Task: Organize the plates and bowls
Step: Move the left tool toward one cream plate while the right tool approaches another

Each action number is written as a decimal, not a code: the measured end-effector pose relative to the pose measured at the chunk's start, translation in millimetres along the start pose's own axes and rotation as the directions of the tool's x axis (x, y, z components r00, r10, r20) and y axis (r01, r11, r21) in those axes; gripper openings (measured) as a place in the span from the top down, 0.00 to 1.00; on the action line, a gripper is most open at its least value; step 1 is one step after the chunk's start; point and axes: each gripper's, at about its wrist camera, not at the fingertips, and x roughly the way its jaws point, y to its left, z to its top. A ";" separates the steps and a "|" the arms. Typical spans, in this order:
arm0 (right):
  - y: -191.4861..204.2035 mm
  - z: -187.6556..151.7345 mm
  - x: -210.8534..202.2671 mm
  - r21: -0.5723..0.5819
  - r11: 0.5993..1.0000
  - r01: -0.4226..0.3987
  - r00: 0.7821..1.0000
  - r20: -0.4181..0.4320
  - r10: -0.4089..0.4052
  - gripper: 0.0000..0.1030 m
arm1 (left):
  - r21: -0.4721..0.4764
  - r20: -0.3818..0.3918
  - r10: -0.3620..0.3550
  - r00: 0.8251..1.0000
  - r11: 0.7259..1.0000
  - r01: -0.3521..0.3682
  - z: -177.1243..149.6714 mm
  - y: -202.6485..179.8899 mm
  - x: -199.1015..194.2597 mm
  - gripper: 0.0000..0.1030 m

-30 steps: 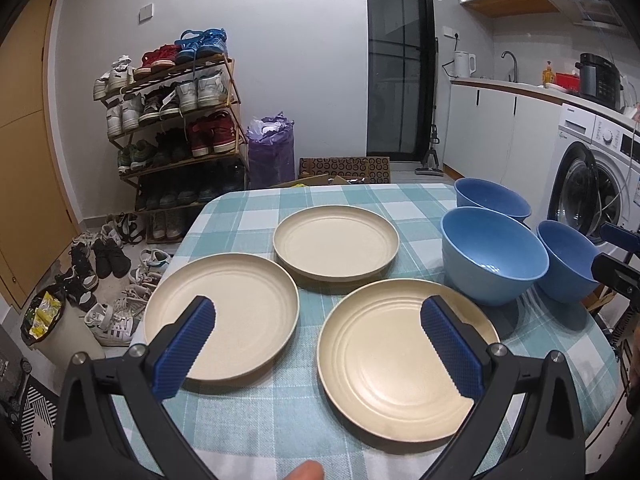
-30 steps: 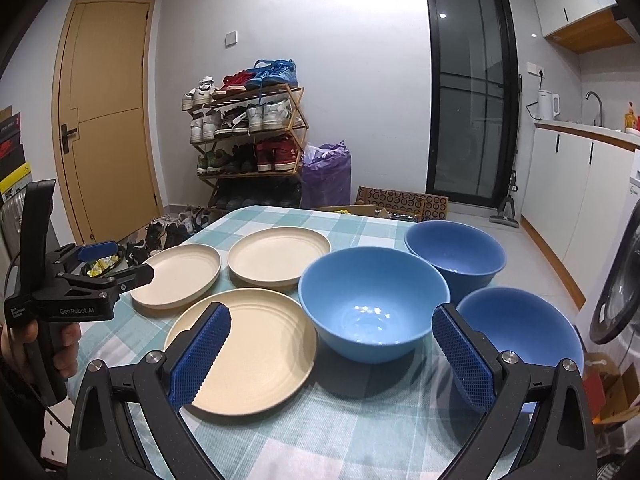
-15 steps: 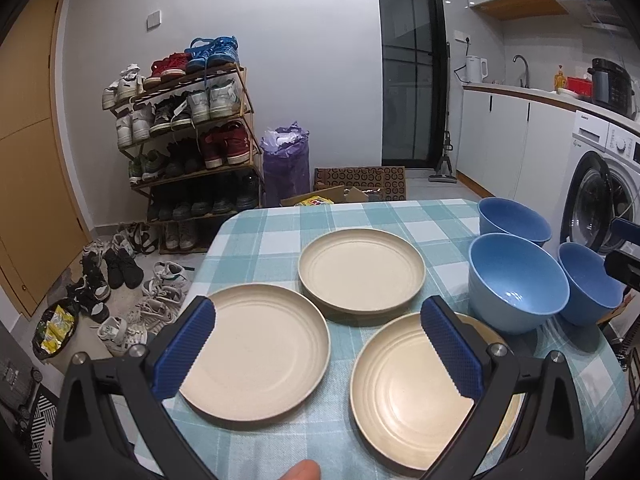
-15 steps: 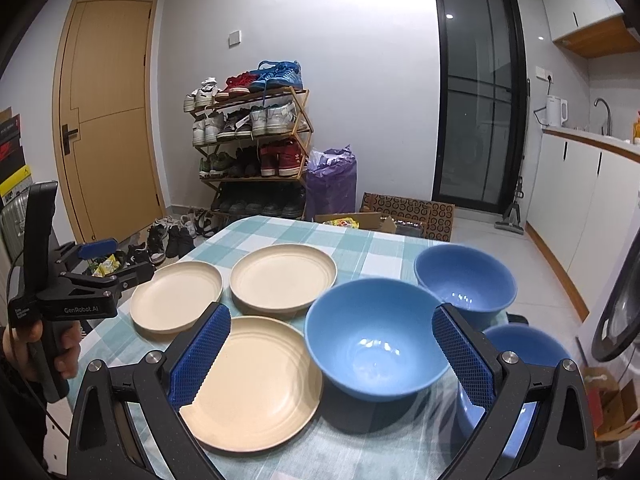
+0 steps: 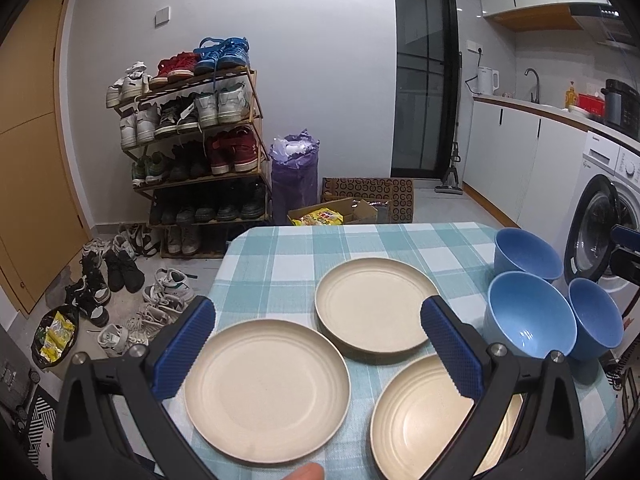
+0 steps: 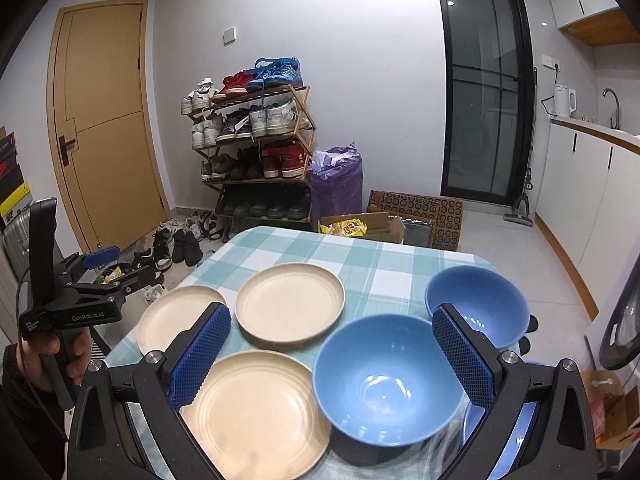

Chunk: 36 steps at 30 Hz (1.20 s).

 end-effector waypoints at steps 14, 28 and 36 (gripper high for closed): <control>2.8 40.7 37.7 -0.002 1.000 -0.017 0.998 -0.055 0.017 0.00 | 0.014 -0.049 -0.016 0.999 1.000 0.016 15.8 -0.5 33.8 0.00; 5.3 54.5 96.3 -0.016 1.000 -0.006 0.987 -0.160 0.003 0.00 | -0.009 -0.127 -0.055 0.990 0.998 0.055 15.0 3.0 76.7 0.00; 2.8 50.4 130.5 -0.006 1.000 -0.009 0.974 -0.226 0.007 0.00 | -0.012 -0.175 -0.042 0.984 0.999 0.041 10.8 3.9 101.2 0.00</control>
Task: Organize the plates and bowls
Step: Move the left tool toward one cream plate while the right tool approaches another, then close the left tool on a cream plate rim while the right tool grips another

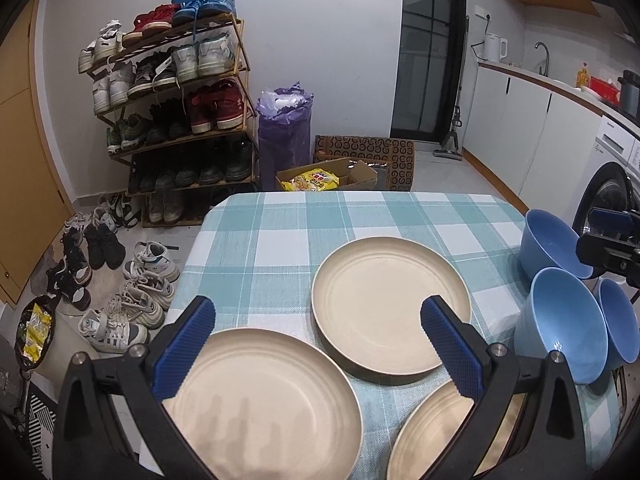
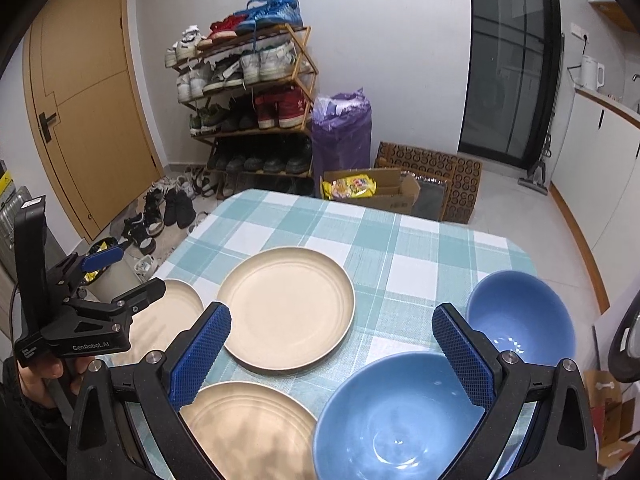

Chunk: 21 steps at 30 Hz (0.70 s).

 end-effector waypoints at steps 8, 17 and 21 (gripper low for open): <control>-6.2 3.8 35.0 0.022 1.000 -0.005 0.998 -0.070 0.006 0.00 | -0.002 -0.041 -0.007 0.999 1.000 0.007 -1.8 0.6 20.6 0.00; -10.4 6.1 78.0 0.052 0.998 0.018 0.987 -0.163 -0.009 0.00 | 0.019 -0.090 -0.001 0.996 1.000 0.003 -2.4 -2.8 49.2 0.00; -13.5 5.4 94.3 0.064 0.998 0.018 0.980 -0.199 -0.005 0.00 | 0.022 -0.101 0.002 0.995 1.000 0.001 -1.9 -3.0 59.0 0.00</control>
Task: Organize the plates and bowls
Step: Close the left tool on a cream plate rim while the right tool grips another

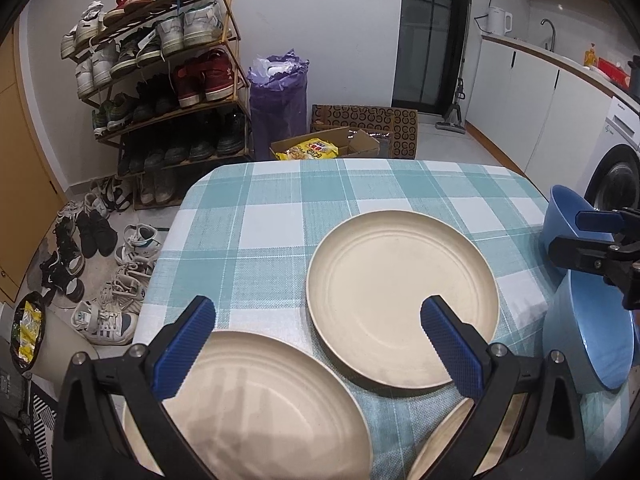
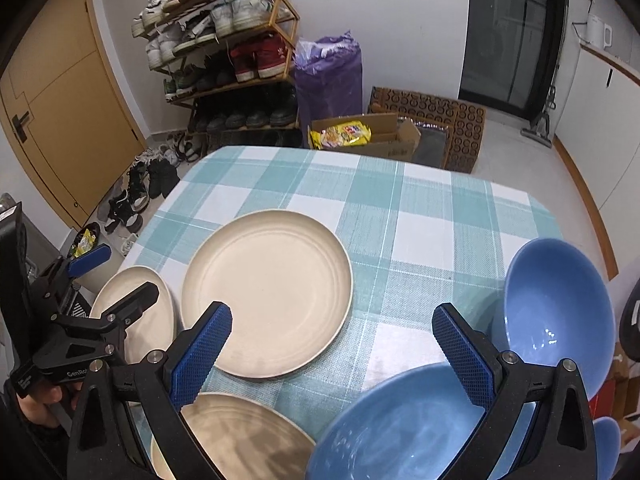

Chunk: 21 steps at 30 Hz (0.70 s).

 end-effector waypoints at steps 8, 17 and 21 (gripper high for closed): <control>-2.1 6.8 19.7 -0.003 1.000 0.015 0.999 -0.045 -0.015 0.00 | -0.011 -0.027 -0.003 1.000 1.000 0.003 4.2 4.9 16.2 0.00; -7.2 16.7 44.7 0.016 1.000 0.020 0.989 -0.145 -0.018 0.01 | 0.024 -0.074 0.014 0.997 1.000 -0.012 11.2 0.1 29.9 0.00; -9.3 15.9 61.3 0.023 1.000 0.019 0.980 -0.198 -0.014 0.11 | 0.015 -0.097 0.000 0.995 1.000 0.002 10.8 2.0 36.2 0.00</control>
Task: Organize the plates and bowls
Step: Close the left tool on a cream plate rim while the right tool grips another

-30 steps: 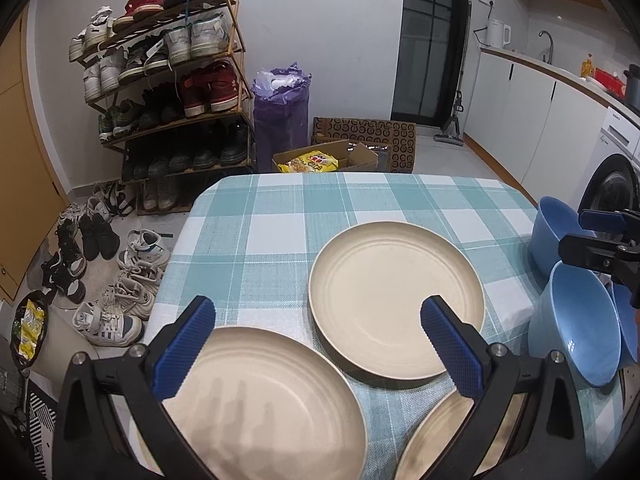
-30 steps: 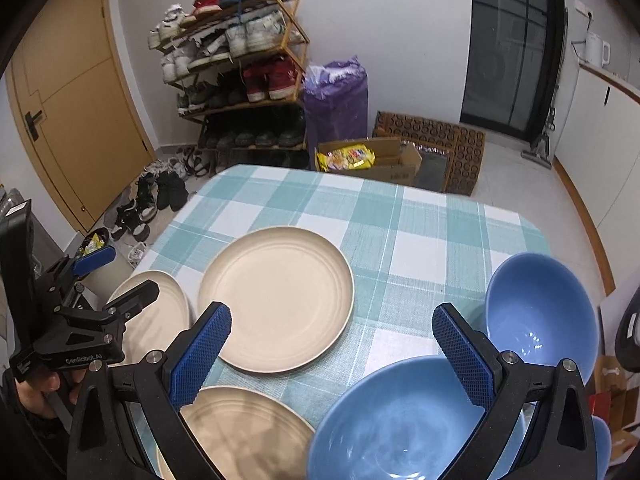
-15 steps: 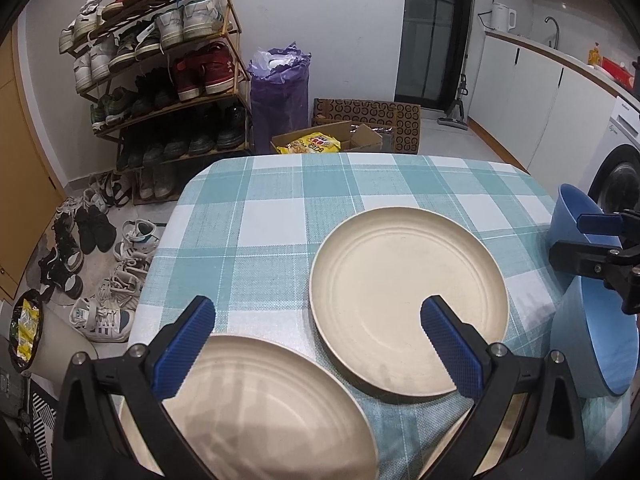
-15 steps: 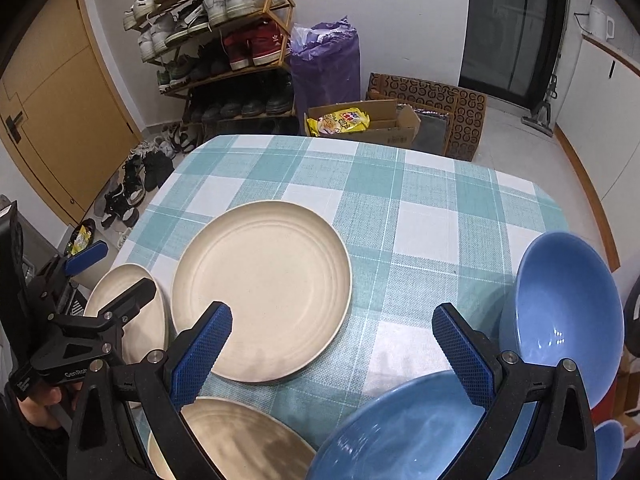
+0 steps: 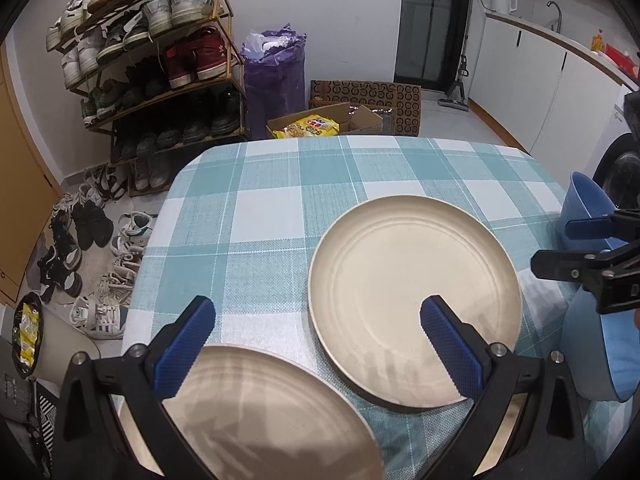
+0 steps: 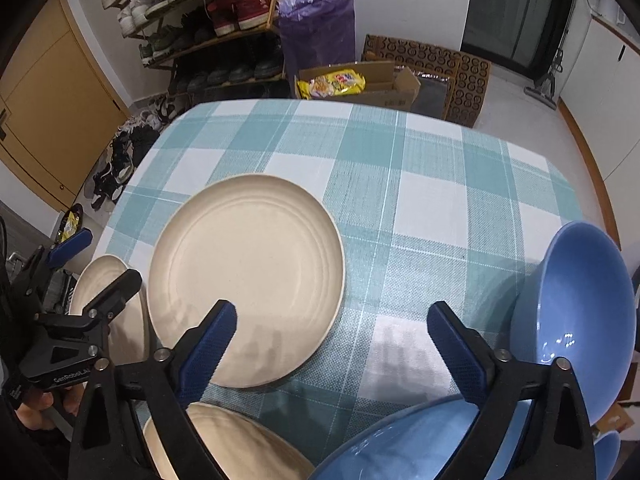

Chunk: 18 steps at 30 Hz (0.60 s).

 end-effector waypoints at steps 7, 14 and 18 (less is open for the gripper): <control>-0.9 2.4 24.4 0.017 1.000 -0.025 0.997 -0.079 0.026 0.20 | -0.032 -0.054 -0.016 0.998 0.999 0.015 -2.4 5.5 15.5 0.10; 0.0 4.4 38.4 0.020 0.999 -0.040 0.993 -0.113 0.042 0.30 | -0.023 -0.094 -0.035 0.995 0.999 0.033 -5.2 1.9 26.2 0.17; 1.2 4.5 46.6 0.020 0.999 -0.049 0.989 -0.142 0.052 0.43 | -0.011 -0.114 -0.048 0.992 0.999 0.047 -5.5 -1.2 31.4 0.34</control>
